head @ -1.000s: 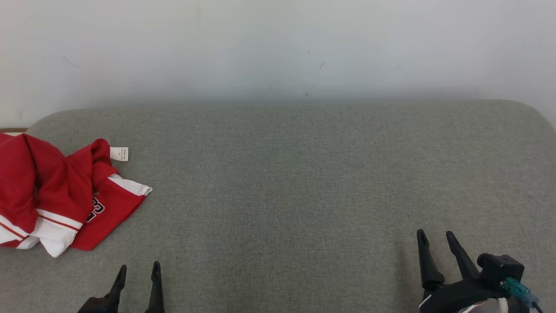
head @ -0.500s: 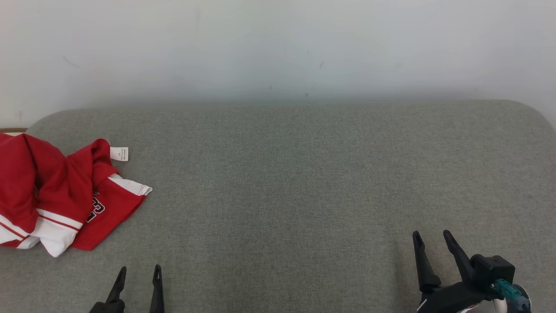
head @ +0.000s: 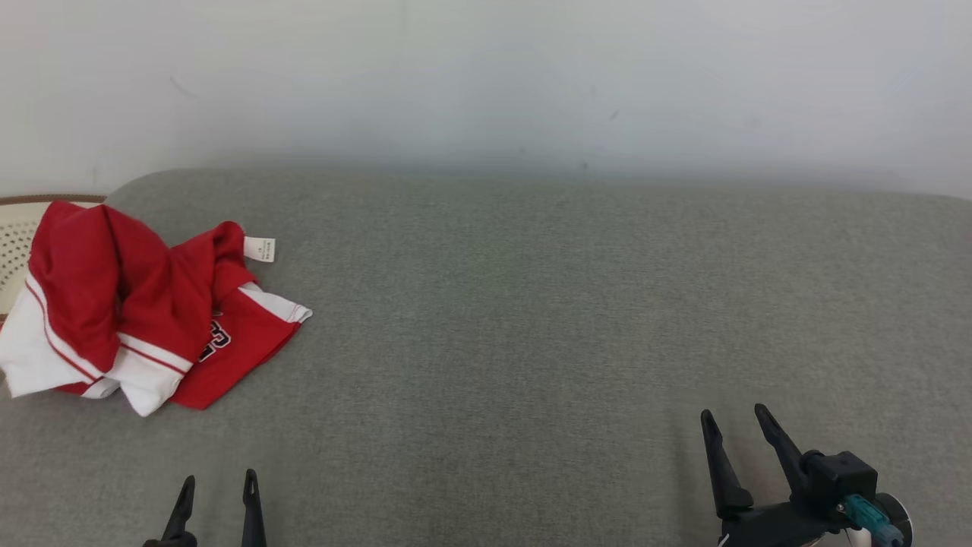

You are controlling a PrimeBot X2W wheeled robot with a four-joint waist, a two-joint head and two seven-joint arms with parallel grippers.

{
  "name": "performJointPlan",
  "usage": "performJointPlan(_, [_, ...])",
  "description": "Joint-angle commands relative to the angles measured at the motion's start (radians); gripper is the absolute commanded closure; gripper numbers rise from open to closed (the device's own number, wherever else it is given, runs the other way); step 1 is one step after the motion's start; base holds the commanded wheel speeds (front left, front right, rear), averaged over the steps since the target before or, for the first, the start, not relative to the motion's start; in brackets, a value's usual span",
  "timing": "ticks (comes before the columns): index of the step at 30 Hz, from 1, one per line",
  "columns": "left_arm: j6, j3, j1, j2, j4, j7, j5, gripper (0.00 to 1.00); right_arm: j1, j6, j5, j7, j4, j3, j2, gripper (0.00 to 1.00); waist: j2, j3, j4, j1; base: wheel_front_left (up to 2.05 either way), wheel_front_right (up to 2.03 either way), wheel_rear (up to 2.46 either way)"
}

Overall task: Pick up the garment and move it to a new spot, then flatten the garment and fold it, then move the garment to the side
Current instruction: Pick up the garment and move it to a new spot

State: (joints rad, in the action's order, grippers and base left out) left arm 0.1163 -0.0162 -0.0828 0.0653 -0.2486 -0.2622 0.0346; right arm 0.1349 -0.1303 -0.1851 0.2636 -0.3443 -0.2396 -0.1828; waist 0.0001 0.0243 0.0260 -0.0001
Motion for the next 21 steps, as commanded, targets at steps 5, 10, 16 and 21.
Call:
performJointPlan(5, [-0.002, -0.035, 0.021, -0.003, -0.013, -0.004, 0.016, 0.0, 0.008, -0.001, -0.023, 0.001, -0.011, -0.037, 0.002, 0.0, -0.0001, 0.008, 0.151, 0.0001, 0.0, 0.0, 0.0])
performJointPlan(10, [-0.004, -0.069, 0.041, -0.005, -0.022, -0.004, 0.013, 0.0, 0.021, -0.001, -0.025, 0.001, -0.015, -0.075, 0.011, 0.0, -0.0001, 0.002, 0.219, 0.0001, 0.0, 0.0, 0.0])
performJointPlan(16, [-0.025, -0.099, 0.056, -0.009, -0.043, -0.003, 0.027, 0.0, 0.037, -0.001, -0.039, 0.001, -0.021, -0.117, 0.015, 0.0, -0.0001, 0.006, 0.308, 0.0001, 0.0, 0.0, 0.0])
performJointPlan(21, [-0.057, -0.158, 0.045, -0.011, -0.057, -0.003, 0.074, 0.0, 0.057, -0.001, -0.05, 0.001, -0.037, -0.141, 0.018, 0.0, -0.0001, 0.016, 0.324, 0.0001, 0.0, 0.0, 0.0])
